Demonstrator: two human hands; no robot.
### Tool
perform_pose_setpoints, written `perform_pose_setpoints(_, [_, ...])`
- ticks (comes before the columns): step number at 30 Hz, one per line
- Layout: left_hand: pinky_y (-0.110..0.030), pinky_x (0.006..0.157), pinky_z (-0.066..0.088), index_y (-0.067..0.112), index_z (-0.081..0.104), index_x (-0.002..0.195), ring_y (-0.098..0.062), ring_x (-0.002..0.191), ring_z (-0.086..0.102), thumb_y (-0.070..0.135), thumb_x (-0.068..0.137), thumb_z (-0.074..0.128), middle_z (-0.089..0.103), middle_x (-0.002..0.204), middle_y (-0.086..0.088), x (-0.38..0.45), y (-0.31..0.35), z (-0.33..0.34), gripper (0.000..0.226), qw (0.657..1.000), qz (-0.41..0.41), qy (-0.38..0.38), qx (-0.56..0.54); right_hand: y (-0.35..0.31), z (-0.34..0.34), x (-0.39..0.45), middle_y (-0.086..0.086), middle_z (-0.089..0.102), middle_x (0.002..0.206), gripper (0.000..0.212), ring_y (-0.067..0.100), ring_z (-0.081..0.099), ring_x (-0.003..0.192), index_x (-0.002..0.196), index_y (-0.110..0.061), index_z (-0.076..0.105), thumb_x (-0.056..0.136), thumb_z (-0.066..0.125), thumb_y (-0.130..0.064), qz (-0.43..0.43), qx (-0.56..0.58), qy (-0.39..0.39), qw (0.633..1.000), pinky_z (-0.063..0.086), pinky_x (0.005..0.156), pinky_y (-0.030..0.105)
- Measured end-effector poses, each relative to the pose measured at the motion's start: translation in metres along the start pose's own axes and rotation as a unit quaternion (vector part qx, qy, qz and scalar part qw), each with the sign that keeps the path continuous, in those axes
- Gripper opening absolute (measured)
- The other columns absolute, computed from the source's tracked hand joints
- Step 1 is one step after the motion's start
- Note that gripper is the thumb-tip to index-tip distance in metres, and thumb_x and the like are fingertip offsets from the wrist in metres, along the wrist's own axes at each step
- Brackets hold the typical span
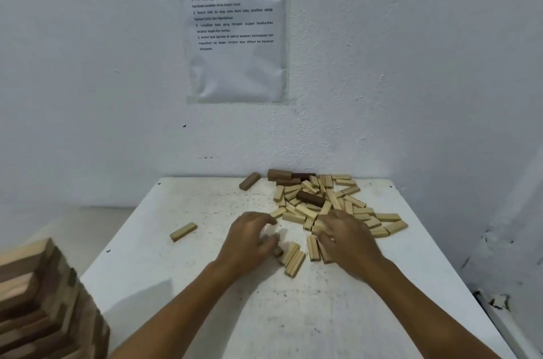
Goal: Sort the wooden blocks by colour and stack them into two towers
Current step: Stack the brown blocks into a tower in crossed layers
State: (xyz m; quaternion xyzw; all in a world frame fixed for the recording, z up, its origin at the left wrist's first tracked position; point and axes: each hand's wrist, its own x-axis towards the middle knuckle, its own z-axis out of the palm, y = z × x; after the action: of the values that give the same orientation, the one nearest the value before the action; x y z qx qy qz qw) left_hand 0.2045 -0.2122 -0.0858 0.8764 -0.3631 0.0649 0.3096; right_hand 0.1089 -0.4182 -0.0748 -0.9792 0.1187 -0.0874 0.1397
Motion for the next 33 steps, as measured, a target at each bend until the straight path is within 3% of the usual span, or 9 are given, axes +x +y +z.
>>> perform_pose_setpoints(7, [-0.044, 0.104, 0.039, 0.014, 0.065, 0.118, -0.022, 0.124, 0.050, 0.033, 0.086, 0.061, 0.063, 0.126, -0.002, 0.083, -0.040, 0.013, 0.037, 0.998, -0.030, 0.048, 0.029, 0.011, 0.017, 0.082, 0.006, 0.030, 0.153, 0.054, 0.026, 0.023, 0.143, 0.149, -0.027, 0.033, 0.099, 0.039, -0.048, -0.021, -0.016, 0.002, 1.000, 0.024, 0.115, 0.044])
perform_pose_setpoints(11, [-0.040, 0.118, 0.016, 0.019, 0.050, 0.139, -0.023, 0.145, 0.025, 0.045, 0.088, 0.042, 0.043, 0.150, -0.002, 0.119, -0.040, 0.030, 0.057, 1.000, 0.012, 0.002, 0.025, 0.019, 0.028, 0.126, 0.004, 0.006, 0.163, 0.066, 0.026, 0.000, 0.150, 0.154, -0.026, 0.016, 0.098, 0.028, -0.059, -0.013, -0.024, -0.031, 0.999, 0.008, 0.120, 0.048])
perform_pose_setpoints(14, [-0.044, 0.119, 0.005, 0.023, 0.037, 0.148, -0.017, 0.148, 0.013, 0.050, 0.092, 0.030, 0.029, 0.158, 0.000, 0.135, -0.038, 0.043, 0.062, 0.996, 0.050, -0.039, 0.055, 0.017, 0.032, 0.146, 0.004, 0.018, 0.160, 0.077, 0.021, 0.010, 0.148, 0.153, -0.021, 0.023, 0.091, 0.011, -0.065, -0.060, -0.038, -0.027, 0.997, 0.014, 0.119, 0.045])
perform_pose_setpoints(17, [-0.048, 0.114, 0.017, 0.020, 0.048, 0.140, -0.020, 0.142, 0.025, 0.053, 0.090, 0.022, 0.042, 0.148, -0.001, 0.141, -0.045, 0.054, 0.066, 0.994, 0.075, -0.035, 0.077, 0.016, 0.039, 0.158, 0.002, 0.026, 0.157, 0.077, 0.018, 0.020, 0.145, 0.151, -0.021, 0.028, 0.088, 0.009, -0.060, -0.091, -0.052, -0.032, 0.994, 0.024, 0.114, 0.041])
perform_pose_setpoints(21, [-0.048, 0.091, 0.046, 0.017, 0.067, 0.113, -0.027, 0.110, 0.058, 0.038, 0.083, 0.042, 0.065, 0.116, -0.004, 0.141, -0.050, 0.057, 0.044, 0.984, 0.110, 0.044, 0.129, 0.011, 0.037, 0.167, 0.003, 0.034, 0.152, 0.065, 0.023, 0.027, 0.138, 0.147, -0.024, 0.034, 0.090, 0.020, -0.051, -0.085, -0.083, -0.051, 0.992, 0.026, 0.107, 0.043])
perform_pose_setpoints(25, [-0.037, 0.078, 0.041, 0.018, 0.068, 0.091, -0.021, 0.084, 0.061, 0.038, 0.075, 0.042, 0.070, 0.087, 0.002, 0.143, -0.042, 0.045, 0.036, 0.980, 0.087, 0.069, 0.164, 0.011, 0.032, 0.160, -0.003, 0.049, 0.137, 0.066, 0.021, 0.037, 0.127, 0.136, -0.037, 0.050, 0.079, 0.021, -0.053, -0.113, -0.039, -0.045, 0.992, 0.030, 0.102, 0.043])
perform_pose_setpoints(28, [-0.038, 0.080, 0.040, 0.016, 0.069, 0.090, -0.023, 0.083, 0.062, 0.038, 0.080, 0.049, 0.070, 0.082, 0.001, 0.146, -0.047, 0.039, 0.032, 0.980, 0.060, 0.087, 0.168, 0.016, 0.025, 0.154, -0.001, 0.061, 0.122, 0.042, 0.020, 0.048, 0.119, 0.126, -0.032, 0.062, 0.091, 0.043, -0.046, -0.128, 0.015, -0.038, 0.991, 0.033, 0.100, 0.039])
perform_pose_setpoints(31, [-0.042, 0.098, 0.042, 0.017, 0.067, 0.118, -0.024, 0.118, 0.054, 0.049, 0.085, 0.050, 0.064, 0.122, -0.003, 0.147, -0.060, 0.038, 0.049, 0.991, 0.061, 0.038, 0.109, 0.021, 0.026, 0.159, 0.001, 0.061, 0.118, 0.034, 0.020, 0.050, 0.115, 0.119, -0.021, 0.066, 0.096, 0.049, -0.039, -0.093, 0.021, 0.012, 0.995, 0.037, 0.097, 0.038])
perform_pose_setpoints(33, [-0.041, 0.117, 0.021, 0.022, 0.048, 0.141, -0.020, 0.144, 0.027, 0.055, 0.091, 0.044, 0.039, 0.152, -0.001, 0.144, -0.066, 0.041, 0.061, 0.994, 0.055, -0.056, 0.080, 0.022, 0.032, 0.163, 0.000, 0.056, 0.128, 0.041, 0.021, 0.045, 0.123, 0.129, -0.024, 0.060, 0.097, 0.044, -0.043, -0.071, -0.003, 0.009, 0.997, 0.037, 0.100, 0.038])
